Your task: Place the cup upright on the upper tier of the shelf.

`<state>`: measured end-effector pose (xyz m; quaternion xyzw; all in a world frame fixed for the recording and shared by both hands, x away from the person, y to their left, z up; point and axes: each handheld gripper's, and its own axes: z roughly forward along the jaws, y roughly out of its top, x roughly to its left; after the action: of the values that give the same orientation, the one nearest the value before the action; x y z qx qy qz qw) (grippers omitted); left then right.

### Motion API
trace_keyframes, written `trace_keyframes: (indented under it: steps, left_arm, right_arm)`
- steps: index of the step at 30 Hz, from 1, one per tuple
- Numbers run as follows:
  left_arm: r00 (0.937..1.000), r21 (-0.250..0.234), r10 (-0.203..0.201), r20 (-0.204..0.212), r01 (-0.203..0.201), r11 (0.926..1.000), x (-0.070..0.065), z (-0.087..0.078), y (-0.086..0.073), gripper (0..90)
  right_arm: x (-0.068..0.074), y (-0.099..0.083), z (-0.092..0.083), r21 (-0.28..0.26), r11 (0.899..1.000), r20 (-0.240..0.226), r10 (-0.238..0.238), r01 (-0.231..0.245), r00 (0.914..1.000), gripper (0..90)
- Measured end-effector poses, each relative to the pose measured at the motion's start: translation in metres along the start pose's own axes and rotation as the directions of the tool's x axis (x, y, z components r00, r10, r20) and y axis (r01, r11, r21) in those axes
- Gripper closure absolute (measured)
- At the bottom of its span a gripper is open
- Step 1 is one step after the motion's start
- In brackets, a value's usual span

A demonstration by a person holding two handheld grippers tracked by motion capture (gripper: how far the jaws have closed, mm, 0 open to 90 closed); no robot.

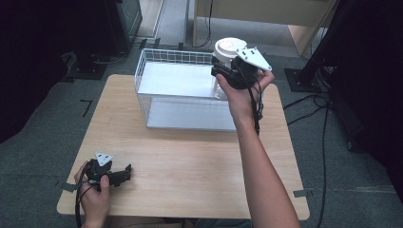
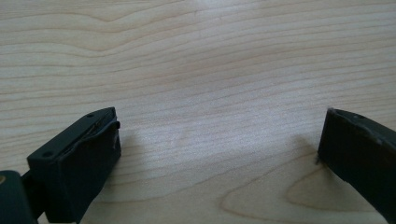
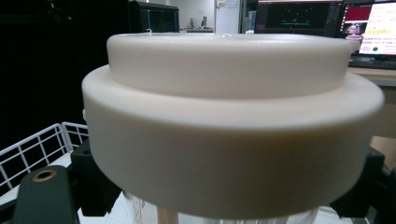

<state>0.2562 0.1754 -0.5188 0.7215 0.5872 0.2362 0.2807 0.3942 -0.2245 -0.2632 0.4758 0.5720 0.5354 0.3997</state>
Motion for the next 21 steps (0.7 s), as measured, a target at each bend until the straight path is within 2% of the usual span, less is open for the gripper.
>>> trace_keyframes:
  steps: [3,10,14,18,21]
  left_arm:
    - [1.0000,0.000,0.000,0.000,0.000,1.0000,0.000,0.000,0.000,0.0]
    - [1.0000,0.002,0.002,0.000,-0.002,1.0000,0.000,0.000,0.000,0.0]
    - [1.0000,0.000,0.001,0.001,-0.001,1.0000,0.000,0.000,0.000,0.0]
    - [1.0000,0.000,-0.001,0.001,0.001,1.0000,0.000,0.000,0.000,0.0]
    - [1.0000,0.000,0.001,0.000,-0.001,1.0000,0.000,0.000,0.000,0.0]
  right_arm:
    - [0.001,0.003,0.010,0.000,1.000,0.017,-0.019,0.019,0.9997,15.4]
    - [0.002,0.007,0.028,0.002,1.000,0.041,-0.020,0.020,0.9990,15.4]
    - [0.001,0.003,0.036,0.002,1.000,0.034,0.000,0.000,0.9994,15.4]
    - [-0.001,-0.002,0.041,0.019,1.000,0.029,-0.006,0.005,0.9996,15.4]
    - [-0.003,-0.003,0.041,0.007,1.000,0.024,0.017,-0.017,0.9996,15.4]
